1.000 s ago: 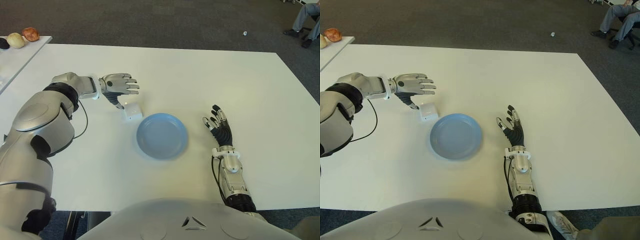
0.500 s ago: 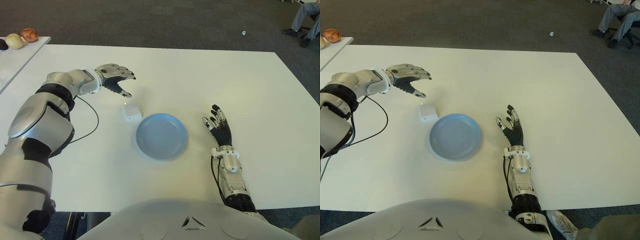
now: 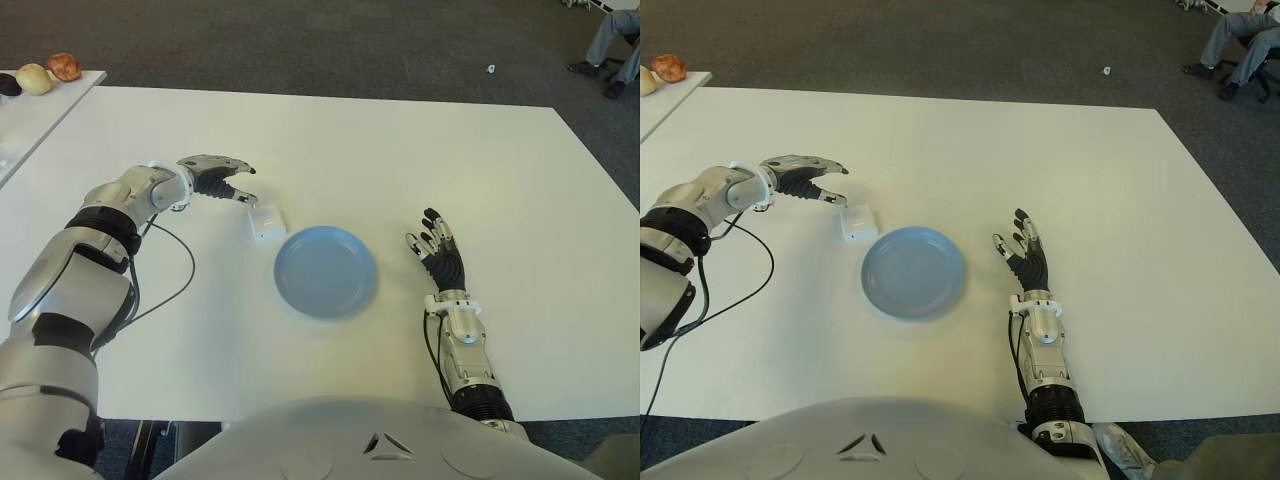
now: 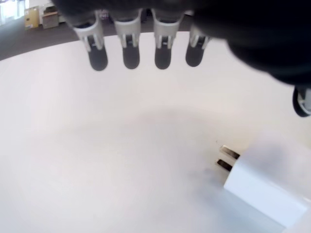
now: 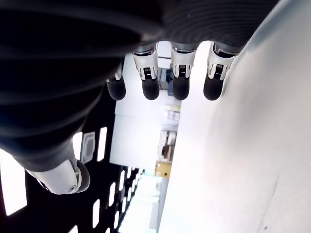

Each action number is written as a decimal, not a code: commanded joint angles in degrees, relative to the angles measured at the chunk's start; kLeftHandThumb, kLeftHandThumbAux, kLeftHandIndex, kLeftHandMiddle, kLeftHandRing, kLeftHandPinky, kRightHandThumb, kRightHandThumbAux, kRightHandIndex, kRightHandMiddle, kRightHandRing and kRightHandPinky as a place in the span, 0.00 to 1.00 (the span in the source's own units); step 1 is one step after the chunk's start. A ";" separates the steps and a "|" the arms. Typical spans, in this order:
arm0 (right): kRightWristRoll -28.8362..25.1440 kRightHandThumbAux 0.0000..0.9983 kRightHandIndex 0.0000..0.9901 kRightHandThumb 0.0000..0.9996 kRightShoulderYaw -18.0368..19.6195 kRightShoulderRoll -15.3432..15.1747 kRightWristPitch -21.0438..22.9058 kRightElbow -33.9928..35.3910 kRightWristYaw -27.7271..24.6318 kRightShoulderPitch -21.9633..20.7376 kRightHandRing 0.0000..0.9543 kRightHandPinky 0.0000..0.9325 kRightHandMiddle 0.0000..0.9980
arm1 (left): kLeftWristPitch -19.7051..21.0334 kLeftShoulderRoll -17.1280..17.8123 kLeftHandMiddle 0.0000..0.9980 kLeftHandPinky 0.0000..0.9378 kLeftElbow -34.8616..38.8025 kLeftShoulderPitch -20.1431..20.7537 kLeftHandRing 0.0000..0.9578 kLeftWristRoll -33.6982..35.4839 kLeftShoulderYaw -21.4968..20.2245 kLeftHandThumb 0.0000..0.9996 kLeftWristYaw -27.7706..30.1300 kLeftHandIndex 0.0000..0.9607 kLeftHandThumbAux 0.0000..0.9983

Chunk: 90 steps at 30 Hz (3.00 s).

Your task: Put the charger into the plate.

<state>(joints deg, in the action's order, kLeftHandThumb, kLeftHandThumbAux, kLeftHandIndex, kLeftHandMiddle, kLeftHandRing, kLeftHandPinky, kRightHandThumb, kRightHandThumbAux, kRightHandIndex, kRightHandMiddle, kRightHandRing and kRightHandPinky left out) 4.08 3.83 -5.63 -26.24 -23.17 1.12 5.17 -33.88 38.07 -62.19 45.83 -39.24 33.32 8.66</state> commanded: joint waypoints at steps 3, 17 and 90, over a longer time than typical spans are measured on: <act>-0.86 0.63 0.04 0.01 0.14 0.29 2.01 -3.32 -0.46 1.88 0.07 0.08 0.08 | 1.32 0.37 0.00 0.00 3.94 -2.14 0.00 0.43 -1.56 0.35 2.58 0.00 0.18; -0.84 0.63 0.04 0.00 0.44 0.17 1.57 -3.98 -0.31 1.79 0.08 0.08 0.09 | 5.26 2.28 0.00 0.04 15.88 -10.31 0.00 2.60 -6.09 0.31 5.76 0.00 0.19; 0.05 0.64 0.03 0.01 -0.60 0.72 2.05 -4.08 1.24 0.81 0.06 0.08 0.07 | 23.56 -0.57 0.00 0.00 37.87 -29.66 0.00 -0.83 -13.03 0.21 -9.58 0.00 0.20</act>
<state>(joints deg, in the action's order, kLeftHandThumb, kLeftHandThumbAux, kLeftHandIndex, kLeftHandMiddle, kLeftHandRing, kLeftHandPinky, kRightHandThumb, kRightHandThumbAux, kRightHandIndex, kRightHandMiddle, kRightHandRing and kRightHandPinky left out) 4.11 3.66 -5.67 -26.94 -25.04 2.30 3.67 -10.27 38.01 -24.72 16.45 -39.98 20.61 -1.33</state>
